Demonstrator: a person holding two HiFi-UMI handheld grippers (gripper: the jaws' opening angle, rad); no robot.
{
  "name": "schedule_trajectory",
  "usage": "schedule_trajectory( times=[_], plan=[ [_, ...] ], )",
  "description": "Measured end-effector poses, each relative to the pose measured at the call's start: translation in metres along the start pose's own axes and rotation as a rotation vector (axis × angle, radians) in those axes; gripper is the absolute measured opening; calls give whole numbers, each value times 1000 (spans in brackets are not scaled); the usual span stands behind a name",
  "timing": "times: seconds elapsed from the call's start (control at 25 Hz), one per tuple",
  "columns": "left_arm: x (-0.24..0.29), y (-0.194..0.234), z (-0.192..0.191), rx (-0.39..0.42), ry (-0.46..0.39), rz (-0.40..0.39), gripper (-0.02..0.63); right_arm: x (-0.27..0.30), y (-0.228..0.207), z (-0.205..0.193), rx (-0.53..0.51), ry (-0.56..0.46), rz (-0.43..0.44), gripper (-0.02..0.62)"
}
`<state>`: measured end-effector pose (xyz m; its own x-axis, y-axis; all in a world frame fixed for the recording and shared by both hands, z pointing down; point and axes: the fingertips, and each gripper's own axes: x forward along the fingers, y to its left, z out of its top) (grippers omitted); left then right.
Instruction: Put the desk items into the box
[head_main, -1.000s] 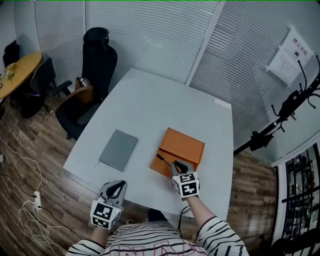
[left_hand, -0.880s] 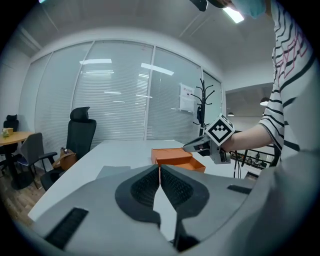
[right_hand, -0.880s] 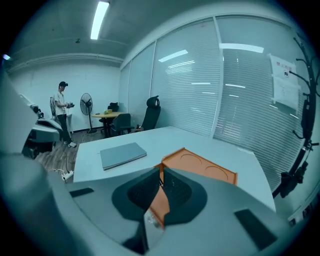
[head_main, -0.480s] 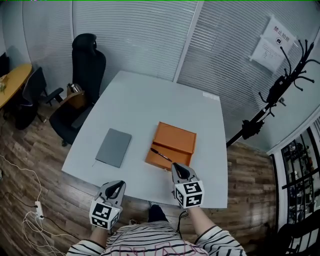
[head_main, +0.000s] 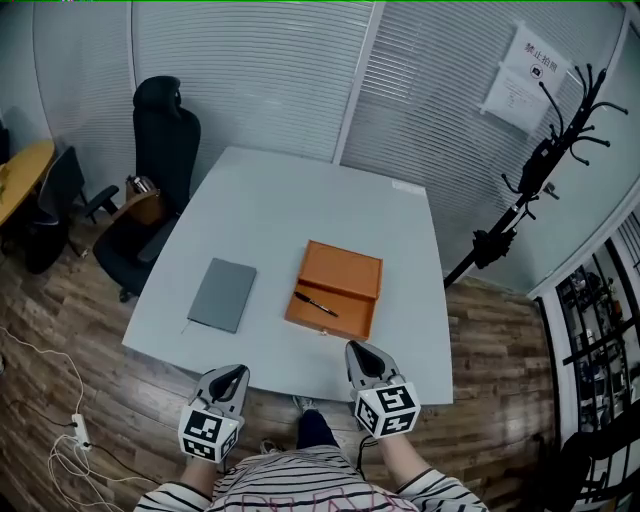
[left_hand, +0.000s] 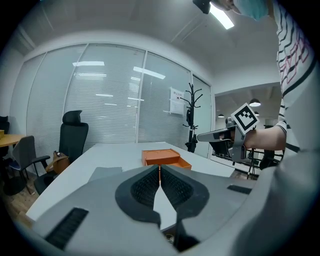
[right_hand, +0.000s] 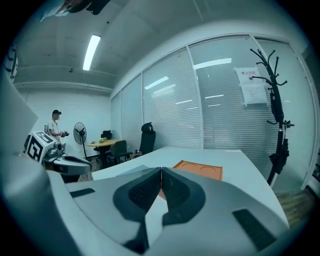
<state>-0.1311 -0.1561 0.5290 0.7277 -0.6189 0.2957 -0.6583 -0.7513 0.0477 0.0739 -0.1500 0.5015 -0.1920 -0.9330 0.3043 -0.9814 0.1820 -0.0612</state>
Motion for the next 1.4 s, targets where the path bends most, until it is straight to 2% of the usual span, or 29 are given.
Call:
schedule_trajectory(
  times=[0.4,0.88,1.4],
  plan=[
    [1,-14,-5,6,5,-30,29,-32,8,-19,69,-4,-11,26],
    [11,-22,-11,-13,24,-24,29,-41,2,-39,74,46,-13,26],
    [22,-25,-15,-16,38,-25,29,-34,-5,-43,89,44,-5,25]
  ],
)
